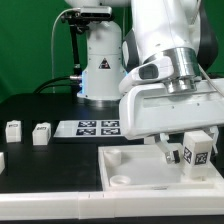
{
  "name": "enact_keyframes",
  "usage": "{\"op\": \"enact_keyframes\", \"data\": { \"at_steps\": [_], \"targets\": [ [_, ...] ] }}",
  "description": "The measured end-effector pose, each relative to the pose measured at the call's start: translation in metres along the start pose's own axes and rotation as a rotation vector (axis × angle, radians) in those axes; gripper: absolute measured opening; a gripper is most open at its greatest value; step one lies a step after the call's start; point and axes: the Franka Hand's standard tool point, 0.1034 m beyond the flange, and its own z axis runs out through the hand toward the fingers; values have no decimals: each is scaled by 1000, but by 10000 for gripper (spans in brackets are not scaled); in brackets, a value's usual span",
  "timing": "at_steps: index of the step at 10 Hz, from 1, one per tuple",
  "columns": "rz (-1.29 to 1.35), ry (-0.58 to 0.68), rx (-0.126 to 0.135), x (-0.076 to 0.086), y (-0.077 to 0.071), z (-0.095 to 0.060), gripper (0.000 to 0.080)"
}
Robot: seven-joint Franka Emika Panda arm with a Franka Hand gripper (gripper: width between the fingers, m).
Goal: Assemble one leg
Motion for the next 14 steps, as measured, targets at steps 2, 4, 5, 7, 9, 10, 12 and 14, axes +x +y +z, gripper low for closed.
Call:
{"op": "enact_keyframes", "data": {
  "at_steps": [2, 4, 5, 7, 9, 10, 12, 14],
  "targets": [
    [0, -1, 0, 0, 0, 0, 634],
    [0, -1, 0, 0, 0, 0, 645],
    [0, -1, 0, 0, 0, 0, 649],
    [0, -1, 0, 0, 0, 0, 649],
    [-2, -52, 14, -3, -2, 1, 649],
    [18, -52, 1, 6, 7, -6, 649],
    [54, -263, 45, 5, 2, -7, 649],
    [73, -445, 76, 10, 1, -10, 649]
  ]
}}
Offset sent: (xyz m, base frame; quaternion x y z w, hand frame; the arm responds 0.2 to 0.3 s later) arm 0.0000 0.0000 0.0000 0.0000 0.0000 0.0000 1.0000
